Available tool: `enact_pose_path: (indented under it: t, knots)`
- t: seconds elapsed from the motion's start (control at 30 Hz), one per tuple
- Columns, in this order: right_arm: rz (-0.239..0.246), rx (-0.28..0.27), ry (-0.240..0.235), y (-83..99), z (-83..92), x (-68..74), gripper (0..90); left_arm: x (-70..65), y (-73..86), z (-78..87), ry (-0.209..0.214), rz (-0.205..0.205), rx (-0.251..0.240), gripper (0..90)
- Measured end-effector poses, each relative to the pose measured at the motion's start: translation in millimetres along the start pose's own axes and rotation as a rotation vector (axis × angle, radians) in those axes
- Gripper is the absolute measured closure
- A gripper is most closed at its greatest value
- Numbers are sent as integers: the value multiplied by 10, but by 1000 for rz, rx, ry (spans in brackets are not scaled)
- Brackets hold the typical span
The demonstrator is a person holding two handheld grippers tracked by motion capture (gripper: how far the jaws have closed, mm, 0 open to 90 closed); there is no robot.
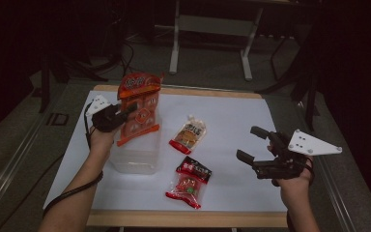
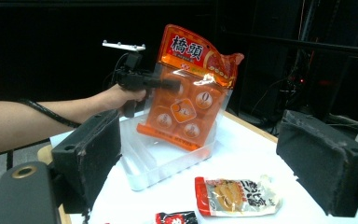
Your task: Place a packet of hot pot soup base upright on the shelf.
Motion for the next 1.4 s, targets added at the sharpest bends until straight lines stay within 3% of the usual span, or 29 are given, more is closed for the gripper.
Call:
enact_pose_path:
  t: [0.17,0.3,0.4,0.5,0.7,0.9,1.07,1.13,1.2,1.37,1.4]
  knots:
    - [-4,-3,-7,12,-11,20,137,0,25,22,22,-2,6,711]
    - [0,6,-7,32,-15,30,137,32,107,33,3,-12,48,710]
    - [-11,1,-13,45,-12,30,137,38,138,63,16,-8,40,710]
    - [-17,1,-18,61,-20,44,137,83,171,95,10,29,29,709]
    - [-8,14,-23,103,-57,71,153,136,250,148,11,27,23,707]
    - [11,10,-32,147,-90,91,172,283,351,228,-1,86,9,703]
    - [14,55,-44,224,-133,124,172,290,344,219,1,98,12,692]
    - [25,74,-48,253,-149,140,172,293,332,221,-1,92,11,671]
    - [27,74,-48,265,-154,152,172,277,294,238,14,110,-7,611]
    - [22,73,-36,287,-157,145,172,237,245,267,22,100,-14,524]
    - [16,76,-31,312,-156,147,199,197,186,321,11,90,-22,469]
Point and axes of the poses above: each handheld gripper's, and its own axes: z roughly backward along the jaws, y roughly out of its underside, x roughly to its left, the point moved 8 cm from there along -z, roughly forward along the jaws, and after that the axes turned 12 degrees about z, right-handed, at the moved point
